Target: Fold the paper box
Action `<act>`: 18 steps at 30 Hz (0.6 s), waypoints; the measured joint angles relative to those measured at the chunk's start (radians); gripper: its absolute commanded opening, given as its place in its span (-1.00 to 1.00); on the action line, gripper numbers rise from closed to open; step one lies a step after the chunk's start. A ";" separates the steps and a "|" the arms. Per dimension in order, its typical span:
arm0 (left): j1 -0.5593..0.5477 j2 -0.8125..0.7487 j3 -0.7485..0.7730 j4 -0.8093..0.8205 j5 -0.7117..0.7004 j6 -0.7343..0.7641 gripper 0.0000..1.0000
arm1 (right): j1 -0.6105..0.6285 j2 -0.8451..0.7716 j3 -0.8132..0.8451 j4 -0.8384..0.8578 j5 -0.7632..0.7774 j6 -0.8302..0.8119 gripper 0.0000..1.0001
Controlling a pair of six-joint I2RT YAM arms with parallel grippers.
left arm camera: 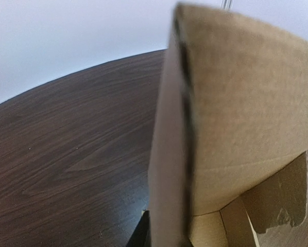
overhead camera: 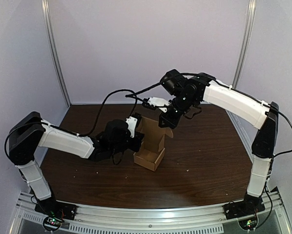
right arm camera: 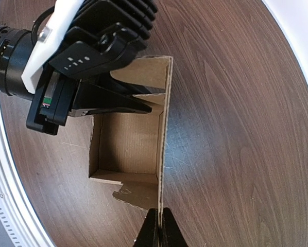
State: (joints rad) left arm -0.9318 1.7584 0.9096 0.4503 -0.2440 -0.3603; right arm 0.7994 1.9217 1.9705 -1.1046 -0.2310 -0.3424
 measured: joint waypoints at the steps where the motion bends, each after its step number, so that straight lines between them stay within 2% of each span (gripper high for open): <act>1: -0.002 -0.010 -0.019 0.005 0.002 -0.005 -0.75 | 0.009 -0.007 -0.011 0.008 0.009 -0.005 -0.94; 11: -0.009 -0.042 -0.100 0.047 0.025 -0.055 -0.73 | 0.122 -0.040 -0.084 0.060 0.142 -0.056 -0.94; 18: -0.025 -0.057 -0.143 0.088 0.027 -0.088 -0.59 | 0.142 -0.068 -0.135 0.098 0.175 -0.067 -0.94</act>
State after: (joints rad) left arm -0.9565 1.7016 0.7666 0.5385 -0.2165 -0.4484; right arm 0.9417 1.8542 1.8355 -1.0069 -0.0559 -0.4095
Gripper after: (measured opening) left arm 0.183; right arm 0.034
